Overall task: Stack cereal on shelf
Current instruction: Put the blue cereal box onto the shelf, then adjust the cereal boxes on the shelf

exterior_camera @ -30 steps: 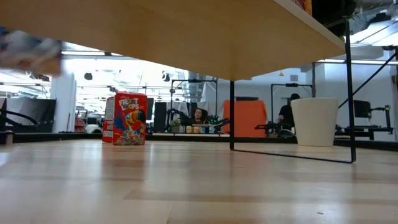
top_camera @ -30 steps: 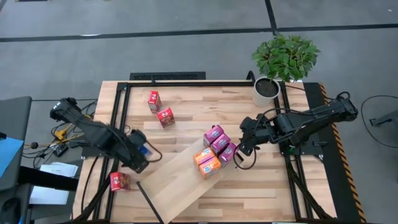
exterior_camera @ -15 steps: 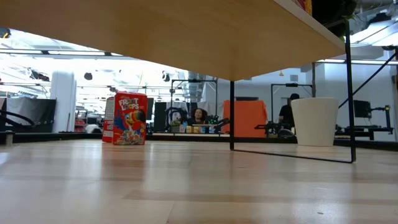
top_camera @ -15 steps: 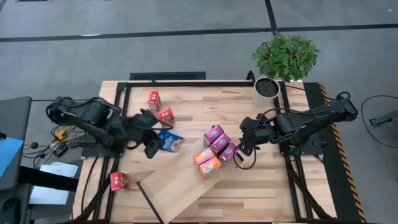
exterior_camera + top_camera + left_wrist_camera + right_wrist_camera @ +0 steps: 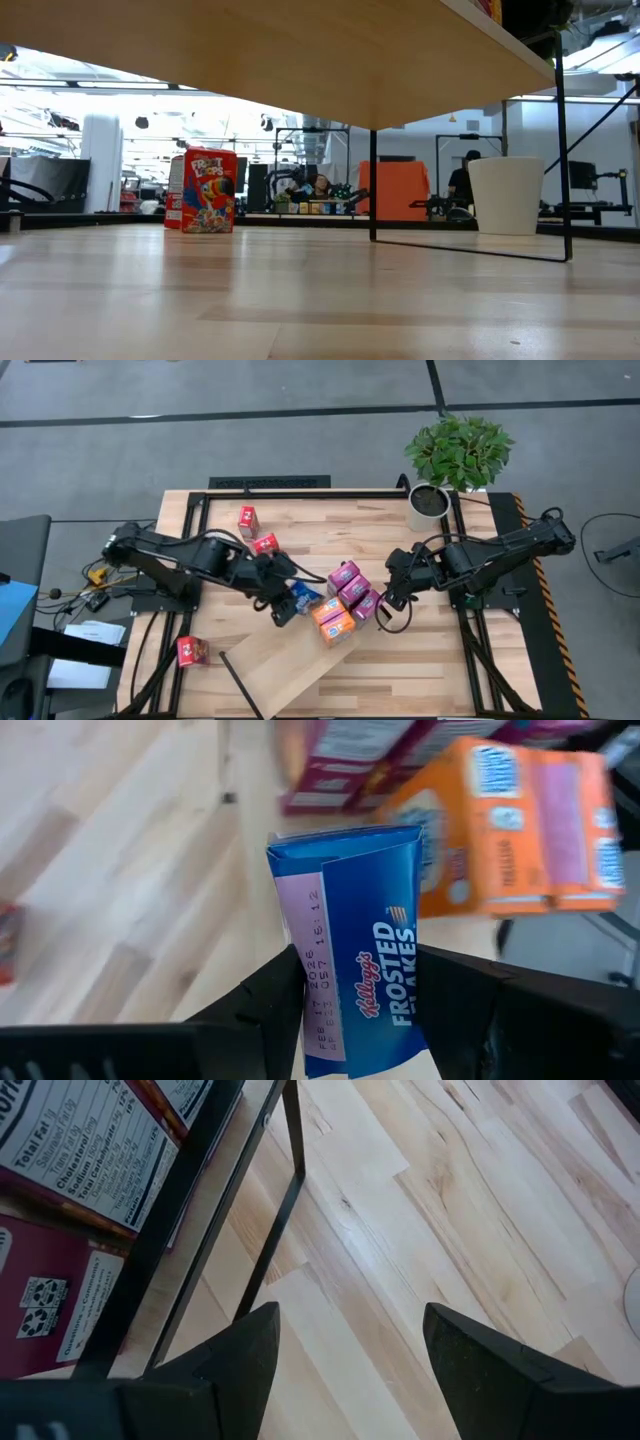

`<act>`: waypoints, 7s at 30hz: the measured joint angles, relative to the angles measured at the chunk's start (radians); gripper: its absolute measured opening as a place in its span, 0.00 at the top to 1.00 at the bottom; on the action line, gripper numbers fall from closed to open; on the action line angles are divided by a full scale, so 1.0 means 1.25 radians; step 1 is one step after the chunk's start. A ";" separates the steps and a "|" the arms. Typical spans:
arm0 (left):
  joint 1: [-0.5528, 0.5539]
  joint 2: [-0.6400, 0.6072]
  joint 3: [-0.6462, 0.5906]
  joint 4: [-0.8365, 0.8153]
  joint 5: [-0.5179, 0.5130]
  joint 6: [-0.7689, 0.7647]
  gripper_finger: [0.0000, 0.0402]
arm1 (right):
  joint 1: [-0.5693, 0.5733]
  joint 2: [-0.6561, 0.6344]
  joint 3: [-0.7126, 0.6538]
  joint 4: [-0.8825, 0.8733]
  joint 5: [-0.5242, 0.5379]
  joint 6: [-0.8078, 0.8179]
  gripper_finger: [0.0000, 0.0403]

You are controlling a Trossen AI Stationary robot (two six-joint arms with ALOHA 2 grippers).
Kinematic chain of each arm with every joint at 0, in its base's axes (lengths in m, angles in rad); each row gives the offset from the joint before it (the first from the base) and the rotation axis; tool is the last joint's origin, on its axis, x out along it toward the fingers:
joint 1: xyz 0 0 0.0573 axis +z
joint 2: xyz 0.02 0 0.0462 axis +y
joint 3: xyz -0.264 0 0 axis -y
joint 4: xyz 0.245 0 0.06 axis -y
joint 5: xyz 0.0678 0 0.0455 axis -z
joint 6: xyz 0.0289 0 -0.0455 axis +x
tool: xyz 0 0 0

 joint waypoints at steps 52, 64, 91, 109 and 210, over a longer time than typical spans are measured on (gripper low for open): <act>0.034 0.036 0.000 0.074 0.111 0.105 0.62 | 0.000 0.000 0.000 0.000 0.000 -0.023 0.32; 0.047 0.036 0.000 0.072 0.125 0.151 0.62 | 0.000 0.000 0.000 0.001 0.000 -0.035 0.32; 0.117 0.035 0.001 0.088 0.258 0.147 0.38 | 0.000 0.000 0.000 0.001 0.000 -0.042 0.32; -0.008 -0.162 -0.018 -0.185 0.038 -0.041 0.63 | 0.002 0.000 0.000 0.008 0.000 -0.041 0.32; -0.012 -0.018 -0.011 0.022 -0.044 0.312 1.00 | 0.346 0.289 0.174 0.371 0.170 0.072 0.97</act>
